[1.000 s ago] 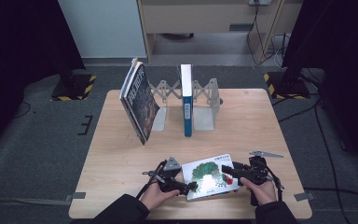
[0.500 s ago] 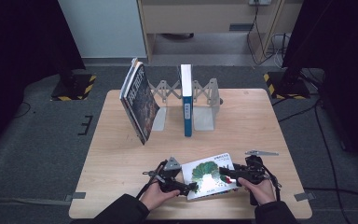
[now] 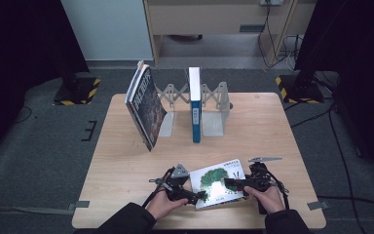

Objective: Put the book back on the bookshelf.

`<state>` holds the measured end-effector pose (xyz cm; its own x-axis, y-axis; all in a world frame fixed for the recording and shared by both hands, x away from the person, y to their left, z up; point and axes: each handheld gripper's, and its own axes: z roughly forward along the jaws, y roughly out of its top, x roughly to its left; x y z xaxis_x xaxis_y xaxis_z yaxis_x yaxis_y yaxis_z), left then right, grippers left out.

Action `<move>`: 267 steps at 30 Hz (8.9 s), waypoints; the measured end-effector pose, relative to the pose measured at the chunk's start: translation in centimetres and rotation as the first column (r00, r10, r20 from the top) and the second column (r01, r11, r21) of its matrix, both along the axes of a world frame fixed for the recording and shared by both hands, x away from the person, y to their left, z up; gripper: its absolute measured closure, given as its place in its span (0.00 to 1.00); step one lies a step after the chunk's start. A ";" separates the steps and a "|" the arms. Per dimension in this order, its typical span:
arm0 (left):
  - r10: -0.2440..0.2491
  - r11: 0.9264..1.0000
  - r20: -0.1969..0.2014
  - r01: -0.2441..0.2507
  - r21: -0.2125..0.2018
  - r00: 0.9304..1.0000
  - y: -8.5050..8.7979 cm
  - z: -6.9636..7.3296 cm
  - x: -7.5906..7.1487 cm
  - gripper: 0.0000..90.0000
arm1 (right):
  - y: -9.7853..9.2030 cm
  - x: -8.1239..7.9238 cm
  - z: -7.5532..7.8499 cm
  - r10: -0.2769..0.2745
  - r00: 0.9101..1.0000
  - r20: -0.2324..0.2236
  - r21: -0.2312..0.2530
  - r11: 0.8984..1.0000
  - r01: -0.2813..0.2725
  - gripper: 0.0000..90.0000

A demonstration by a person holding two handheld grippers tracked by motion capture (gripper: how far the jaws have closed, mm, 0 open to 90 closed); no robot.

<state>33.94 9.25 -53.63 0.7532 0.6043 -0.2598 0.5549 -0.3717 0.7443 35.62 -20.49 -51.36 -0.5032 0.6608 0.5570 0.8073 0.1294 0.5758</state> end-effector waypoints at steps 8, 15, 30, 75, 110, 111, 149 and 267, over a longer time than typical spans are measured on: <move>-0.002 1.000 -0.003 0.002 -0.003 1.000 0.1 0.0 0.0 0.04 | -0.4 0.3 0.3 -0.021 1.000 0.018 0.005 1.000 0.021 0.61; 0.007 1.000 -0.019 -0.007 -0.018 1.000 0.2 0.0 0.1 0.04 | -0.7 0.5 0.6 -0.013 1.000 -0.020 0.067 0.998 0.014 0.73; 0.045 0.998 -0.056 -0.047 -0.036 0.997 0.9 0.7 0.3 0.15 | -1.2 0.5 2.0 0.004 1.000 0.012 0.193 0.981 -0.006 0.91; -0.052 0.985 -0.106 0.034 -0.172 0.993 -0.4 -0.4 1.0 0.14 | 0.0 0.2 1.7 -0.028 0.974 0.223 -0.154 0.986 0.064 0.52; 0.018 0.983 -0.116 -0.038 -0.177 0.993 0.3 -0.5 1.2 0.25 | 2.2 -0.1 1.3 0.038 0.971 0.237 -0.174 0.985 0.004 0.31; 0.019 0.984 -0.115 -0.039 -0.175 0.993 0.3 -0.5 1.2 0.25 | 2.1 -0.1 1.3 0.024 0.970 0.241 -0.178 0.984 0.020 0.30; 0.007 0.984 -0.098 -0.024 -0.174 0.995 0.7 -0.4 1.0 0.36 | 0.8 0.1 0.4 -0.023 0.975 0.222 -0.222 0.972 0.074 0.49; 0.374 0.926 0.304 -0.332 -0.181 0.876 -3.9 12.0 9.0 0.83 | -5.5 1.4 -1.8 -0.109 0.954 0.279 -0.475 0.848 0.235 0.06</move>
